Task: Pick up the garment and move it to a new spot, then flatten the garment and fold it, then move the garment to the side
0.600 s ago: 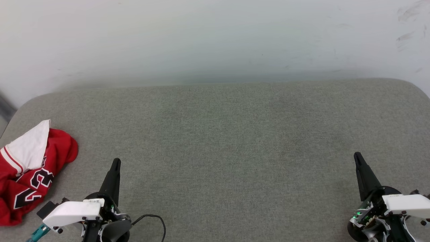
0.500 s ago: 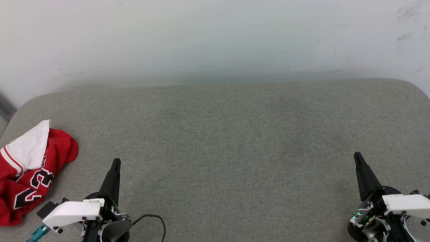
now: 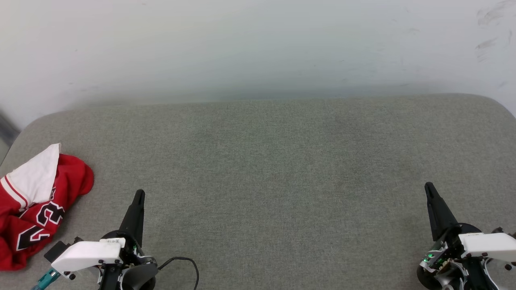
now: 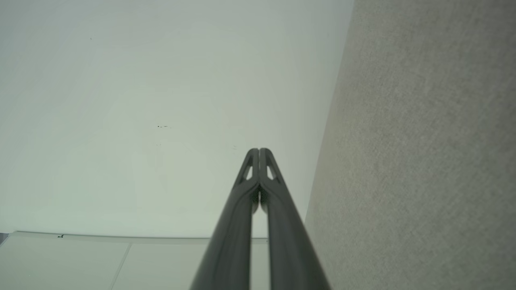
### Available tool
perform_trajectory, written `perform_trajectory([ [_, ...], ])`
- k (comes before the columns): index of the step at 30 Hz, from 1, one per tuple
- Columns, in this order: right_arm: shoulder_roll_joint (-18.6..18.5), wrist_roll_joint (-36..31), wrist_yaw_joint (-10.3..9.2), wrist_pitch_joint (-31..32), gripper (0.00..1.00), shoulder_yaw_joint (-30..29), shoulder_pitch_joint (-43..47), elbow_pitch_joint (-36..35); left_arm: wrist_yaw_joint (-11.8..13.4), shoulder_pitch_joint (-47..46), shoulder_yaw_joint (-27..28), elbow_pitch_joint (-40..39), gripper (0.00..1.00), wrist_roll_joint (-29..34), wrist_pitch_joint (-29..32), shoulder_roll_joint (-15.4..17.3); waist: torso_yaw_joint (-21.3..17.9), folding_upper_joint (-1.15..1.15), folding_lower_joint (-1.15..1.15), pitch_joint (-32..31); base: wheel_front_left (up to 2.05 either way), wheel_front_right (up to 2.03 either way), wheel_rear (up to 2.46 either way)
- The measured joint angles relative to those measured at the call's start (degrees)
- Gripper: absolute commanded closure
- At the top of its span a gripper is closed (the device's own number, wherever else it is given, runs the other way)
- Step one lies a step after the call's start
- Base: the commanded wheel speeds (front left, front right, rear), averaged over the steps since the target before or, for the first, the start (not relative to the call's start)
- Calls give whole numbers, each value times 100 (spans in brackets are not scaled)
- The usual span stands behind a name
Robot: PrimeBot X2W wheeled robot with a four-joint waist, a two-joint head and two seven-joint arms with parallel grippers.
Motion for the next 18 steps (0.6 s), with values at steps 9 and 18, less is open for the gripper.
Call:
perform_trajectory([
  [9, 0, 0, 0, 0, 100, 0, 0, 0, 0, 0, 0, 0, 100, 0, 1, 0, 0, 0, 0, 0, 0, 0, 0],
  [18, 0, 0, 0, 0, 0, 1, 0, 0, 0, 0, 0, 0, 0, 0, 1, 0, 0, 0, 0, 0, 0, 0, 0],
])
